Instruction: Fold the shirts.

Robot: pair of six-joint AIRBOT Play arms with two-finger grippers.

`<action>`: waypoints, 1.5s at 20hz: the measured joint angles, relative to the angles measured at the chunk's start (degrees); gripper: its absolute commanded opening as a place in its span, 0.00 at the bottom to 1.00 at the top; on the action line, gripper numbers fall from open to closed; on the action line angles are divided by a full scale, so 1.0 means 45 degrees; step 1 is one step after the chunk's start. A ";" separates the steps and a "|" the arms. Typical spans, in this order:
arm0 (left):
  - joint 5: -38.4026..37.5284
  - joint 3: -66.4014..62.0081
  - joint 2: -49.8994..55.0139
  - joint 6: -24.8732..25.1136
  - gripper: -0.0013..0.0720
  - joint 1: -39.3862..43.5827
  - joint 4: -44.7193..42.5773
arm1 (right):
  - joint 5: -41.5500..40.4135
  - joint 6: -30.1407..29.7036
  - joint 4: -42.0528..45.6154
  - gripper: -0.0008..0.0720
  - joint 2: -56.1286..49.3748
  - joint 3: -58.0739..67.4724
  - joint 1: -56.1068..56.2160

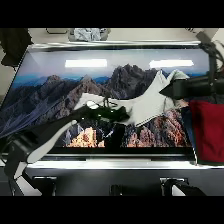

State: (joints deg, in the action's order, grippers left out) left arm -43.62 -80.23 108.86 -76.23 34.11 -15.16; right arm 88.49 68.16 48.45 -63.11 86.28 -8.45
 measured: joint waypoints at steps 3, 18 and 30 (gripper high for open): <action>0.0646 -0.0335 0.0238 0.0850 0.06 0.0665 0.1010 | 0.0053 0.0272 0.0015 0.07 0.0389 0.0000 0.0000; -0.0520 -0.0165 -0.9204 -0.0500 0.06 -0.6766 -0.7004 | -0.6008 -0.1535 -0.5047 0.89 -0.6645 0.0000 0.5163; -0.1923 0.0243 -1.1225 -0.0597 0.06 -0.7548 -0.8471 | -0.4658 -0.1292 -0.1297 0.93 -0.6946 -0.0189 0.2710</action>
State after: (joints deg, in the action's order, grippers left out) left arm -52.27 -79.13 58.35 -78.91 0.14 -53.28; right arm 67.53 62.35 42.61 -94.37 85.43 3.75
